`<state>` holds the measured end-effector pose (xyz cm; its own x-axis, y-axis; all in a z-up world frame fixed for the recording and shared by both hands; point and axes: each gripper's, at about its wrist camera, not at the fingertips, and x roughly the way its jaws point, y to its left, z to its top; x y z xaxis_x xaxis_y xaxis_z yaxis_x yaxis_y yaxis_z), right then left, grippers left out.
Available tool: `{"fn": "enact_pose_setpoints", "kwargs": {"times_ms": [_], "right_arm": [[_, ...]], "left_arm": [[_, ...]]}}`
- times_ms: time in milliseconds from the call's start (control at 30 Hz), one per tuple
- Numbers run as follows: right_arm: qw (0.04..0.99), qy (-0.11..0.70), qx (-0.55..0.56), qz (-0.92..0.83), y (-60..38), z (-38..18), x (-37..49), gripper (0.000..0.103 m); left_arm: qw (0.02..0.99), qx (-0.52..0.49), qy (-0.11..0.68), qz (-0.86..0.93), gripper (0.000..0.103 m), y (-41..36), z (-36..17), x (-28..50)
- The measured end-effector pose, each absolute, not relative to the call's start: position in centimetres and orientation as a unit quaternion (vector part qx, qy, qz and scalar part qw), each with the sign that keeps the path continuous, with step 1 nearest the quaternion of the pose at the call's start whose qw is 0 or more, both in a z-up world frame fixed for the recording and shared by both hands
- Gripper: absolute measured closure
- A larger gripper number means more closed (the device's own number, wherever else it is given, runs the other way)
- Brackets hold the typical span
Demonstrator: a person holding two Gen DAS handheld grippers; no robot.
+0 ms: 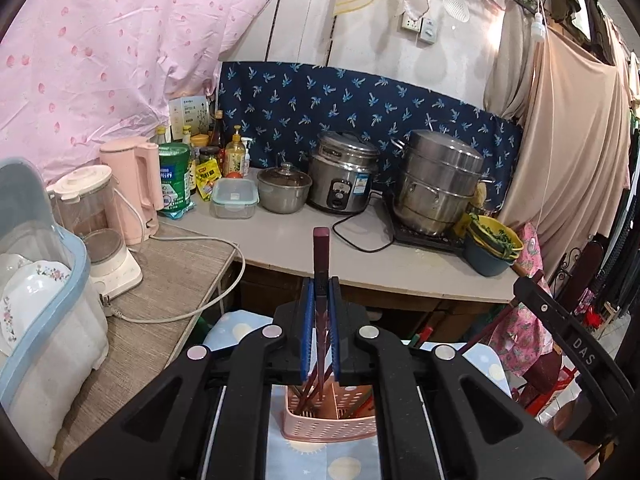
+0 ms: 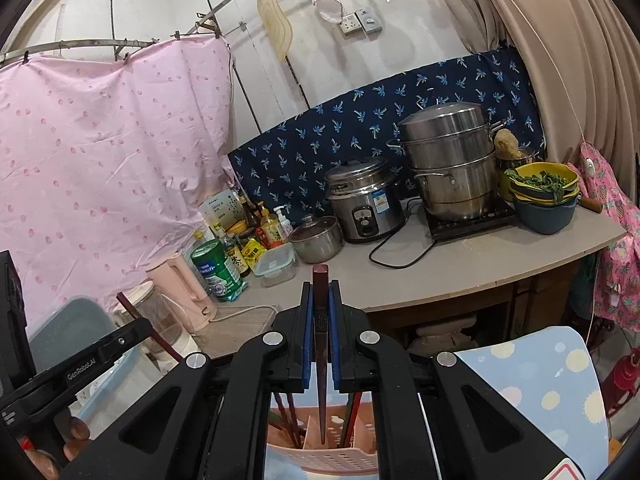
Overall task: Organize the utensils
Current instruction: 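Lower both chopsticks into the pink basket and open both tools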
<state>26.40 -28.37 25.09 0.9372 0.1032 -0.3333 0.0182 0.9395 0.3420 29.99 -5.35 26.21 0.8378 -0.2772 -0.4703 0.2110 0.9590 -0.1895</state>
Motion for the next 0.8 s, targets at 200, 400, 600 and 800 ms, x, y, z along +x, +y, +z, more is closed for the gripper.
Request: {"fn": "enact_pose_setpoints", "kwargs": {"times_ms": [200, 400, 600, 800], "right_arm": [[0.962, 0.21, 0.173, 0.014, -28.8, 21.9, 28.5, 0.096], [0.958, 0.235, 0.165, 0.012, -28.3, 19.4, 29.1, 0.096], [0.956, 0.247, 0.155, 0.007, -28.1, 18.5, 29.1, 0.095], [0.957, 0.243, 0.158, 0.001, -28.3, 19.0, 28.3, 0.085]], "left_arm": [[0.951, -0.063, 0.276, -0.128, 0.096, -5.6, 23.9, 31.4], [0.945, -0.063, 0.293, -0.129, 0.096, -5.9, 22.3, 31.9], [0.941, -0.061, 0.308, -0.125, 0.095, -6.2, 21.2, 32.2], [0.944, -0.05, 0.309, -0.107, 0.08, -6.2, 20.7, 31.8]]}}
